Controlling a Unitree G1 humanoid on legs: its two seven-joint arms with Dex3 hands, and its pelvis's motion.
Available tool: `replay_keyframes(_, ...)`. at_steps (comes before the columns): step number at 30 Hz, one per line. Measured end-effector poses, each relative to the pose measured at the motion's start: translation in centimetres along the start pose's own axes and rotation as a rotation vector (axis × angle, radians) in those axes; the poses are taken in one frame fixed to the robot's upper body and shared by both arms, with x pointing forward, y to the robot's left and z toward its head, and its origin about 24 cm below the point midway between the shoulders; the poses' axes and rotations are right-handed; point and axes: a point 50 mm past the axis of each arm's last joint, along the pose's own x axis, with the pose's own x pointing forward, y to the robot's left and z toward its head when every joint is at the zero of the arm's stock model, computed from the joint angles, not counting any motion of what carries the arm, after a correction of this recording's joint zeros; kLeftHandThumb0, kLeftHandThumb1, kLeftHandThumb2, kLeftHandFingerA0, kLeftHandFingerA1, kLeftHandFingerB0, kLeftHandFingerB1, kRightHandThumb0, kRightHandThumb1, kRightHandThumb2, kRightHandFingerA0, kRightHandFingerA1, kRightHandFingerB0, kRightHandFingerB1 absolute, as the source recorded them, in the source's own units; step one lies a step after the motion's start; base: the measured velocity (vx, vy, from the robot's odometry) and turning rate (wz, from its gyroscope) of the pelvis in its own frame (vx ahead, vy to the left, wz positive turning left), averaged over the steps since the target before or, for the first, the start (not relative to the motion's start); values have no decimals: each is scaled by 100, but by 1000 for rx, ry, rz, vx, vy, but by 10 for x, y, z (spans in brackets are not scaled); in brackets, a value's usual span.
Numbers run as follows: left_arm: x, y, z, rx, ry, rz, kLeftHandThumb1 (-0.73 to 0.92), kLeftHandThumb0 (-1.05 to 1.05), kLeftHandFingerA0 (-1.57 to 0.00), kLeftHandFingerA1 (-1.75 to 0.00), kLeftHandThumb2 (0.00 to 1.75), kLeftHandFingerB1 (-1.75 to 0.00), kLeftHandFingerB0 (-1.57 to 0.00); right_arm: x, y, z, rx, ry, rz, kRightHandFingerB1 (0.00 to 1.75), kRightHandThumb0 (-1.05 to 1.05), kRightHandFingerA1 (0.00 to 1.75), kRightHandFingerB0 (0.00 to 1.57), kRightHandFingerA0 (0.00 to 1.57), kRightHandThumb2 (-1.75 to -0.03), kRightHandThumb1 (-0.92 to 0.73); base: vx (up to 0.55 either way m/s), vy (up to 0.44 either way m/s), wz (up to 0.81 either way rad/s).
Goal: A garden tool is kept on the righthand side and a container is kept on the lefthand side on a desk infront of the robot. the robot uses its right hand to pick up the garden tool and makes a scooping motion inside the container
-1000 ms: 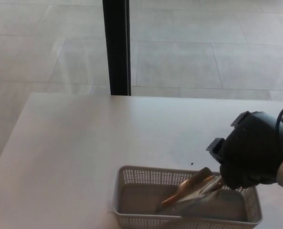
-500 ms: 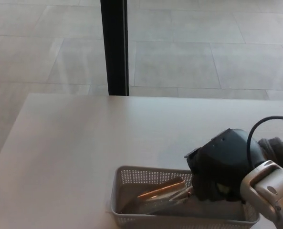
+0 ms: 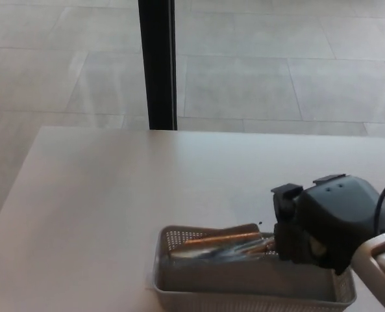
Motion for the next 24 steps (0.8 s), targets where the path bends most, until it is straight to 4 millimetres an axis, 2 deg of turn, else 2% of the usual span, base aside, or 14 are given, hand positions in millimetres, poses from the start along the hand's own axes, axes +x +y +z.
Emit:
replay_keyframes(5, 0, 0, -2, 0, 4, 1, 63, -59, -58, -63, 59, -47, -52, -5, -12, -17, 63, 45, -84, 162, -15, 175, 62, 87, -106, -56, 0, 0, 0)
replay_keyframes(8, 0, 0, -2, 1, 4, 1, 64, -58, -59, -62, 59, -47, -54, -8, -18, -26, 94, 67, -129, 154, -14, 175, 70, 90, -109, -49, 0, 0, 0)
replay_keyframes(9, 0, 0, -2, 1, 4, 1, 64, -58, -59, -62, 59, -47, -53, -9, -20, -30, 106, 75, -146, 123, -20, 141, 91, 121, -109, -47, 0, 0, 0)
replay_keyframes(10, 0, 0, -2, 1, 4, 1, 50, -60, -55, -68, 90, -57, -46, -10, -22, -33, 115, 83, -159, 121, -20, 138, 91, 118, -108, -45, 0, 0, 0)
replay_keyframes(11, 0, 0, -2, 1, 4, 1, 64, -56, -57, -63, 59, -47, -54, -12, -25, -38, 129, 95, -182, 122, -14, 140, 92, 118, -105, -49, 0, 0, 0)
replay_keyframes(13, 0, 0, -2, 1, 4, 1, 64, -58, -58, -64, 59, -47, -53, -14, -32, -47, 140, 113, -216, 119, -10, 138, 93, 118, -104, -47, 0, 0, 0)
replay_keyframes(14, 0, 0, -2, 1, 4, 1, 65, -57, -57, -61, 59, -47, -53, -14, -37, -52, 145, 124, -239, 110, -15, 135, 91, 119, -107, -48, 0, 0, 0)
replay_keyframes(15, 0, 0, -2, 1, 5, 1, 64, -57, -57, -62, 59, -47, -55, -15, -41, -57, 149, 136, -259, 142, -15, 175, 78, 88, -105, -52, 0, 0, 0)
replay_keyframes(17, -1, 1, -2, 2, 6, 1, 64, -58, -58, -62, 59, -46, -55, -14, -49, -71, 158, 166, -299, 153, -17, 175, 74, 89, -107, -52, 0, 0, 0)
replay_keyframes(20, -1, 1, -3, 2, 9, 2, 64, -57, -58, -63, 59, -48, -53, -14, -60, -95, 170, 225, -341, 155, -20, 175, 77, 92, -108, -49, 0, 0, 0)
replay_keyframes(22, -1, 1, -4, 3, 11, 2, 64, -58, -58, -65, 59, -48, -52, -15, -64, -112, 181, 274, -361, 159, -21, 175, 73, 90, -94, -58, 0, 0, 0)
replay_keyframes(24, -1, 1, -5, 3, 14, 3, 64, -60, -58, -63, 59, -47, -52, -16, -65, -130, 203, 331, -371, 150, -22, 174, 80, 91, -102, -55, 0, 0, 0)
